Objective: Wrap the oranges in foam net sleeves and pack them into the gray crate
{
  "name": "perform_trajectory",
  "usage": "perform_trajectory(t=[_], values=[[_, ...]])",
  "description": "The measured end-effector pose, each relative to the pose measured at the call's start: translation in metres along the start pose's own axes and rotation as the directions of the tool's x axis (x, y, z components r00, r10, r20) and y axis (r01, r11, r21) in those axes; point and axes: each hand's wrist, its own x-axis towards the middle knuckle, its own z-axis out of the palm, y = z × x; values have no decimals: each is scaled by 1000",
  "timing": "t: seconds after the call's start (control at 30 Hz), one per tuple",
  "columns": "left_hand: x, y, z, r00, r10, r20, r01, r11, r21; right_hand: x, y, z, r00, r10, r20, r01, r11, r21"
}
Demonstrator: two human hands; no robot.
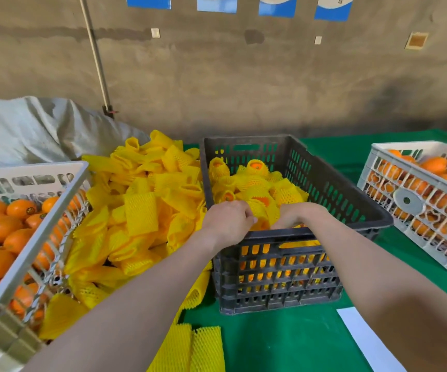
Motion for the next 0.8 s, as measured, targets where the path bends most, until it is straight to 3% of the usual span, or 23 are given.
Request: perform_trajectory(t=[0.13,0.2,0.27,0.33,0.4,0.47,0.5,0.53,0.6,0.63,0.73,0.8], values=[[-5,-2,4,990,2,-144,-21,992,-126,-1,2,1,1000,-2,-11,2,999,-33],[-10,-5,4,961,-21,-277,-51,967,-250,-5,1,-1,990,-28,-136,28,1000,-1],[-15,-10,0,924,-65,-378,-69,941,-330,-15,-4,-6,933,-84,-350,121,989,85],[-24,-21,-6,895,-126,-429,-57,920,-388,-32,-19,-4,748,-95,-657,296,933,202],[-33,-38,-15,878,-214,-429,-7,889,-457,-57,-46,6,425,-111,-898,533,832,150],[-44,-60,-27,864,-331,-379,69,824,-563,-85,-80,28,158,-184,-970,714,700,-16],[-51,-71,-32,854,-383,-352,95,780,-619,-95,-97,42,93,-245,-965,762,642,-90],[-59,-82,-36,841,-430,-328,114,734,-669,-101,-112,57,75,-312,-947,794,593,-133],[-83,-103,-40,809,-518,-278,158,647,-746,-102,-139,88,148,-445,-883,834,536,-130],[-92,-109,-39,801,-545,-247,182,616,-766,-97,-145,101,244,-516,-821,836,541,-91],[-126,-128,-35,769,-611,-189,254,562,-787,-73,-166,139,592,-696,-406,744,666,-57],[-143,-137,-33,754,-637,-160,290,542,-789,-61,-176,161,721,-680,-132,663,733,-154]])
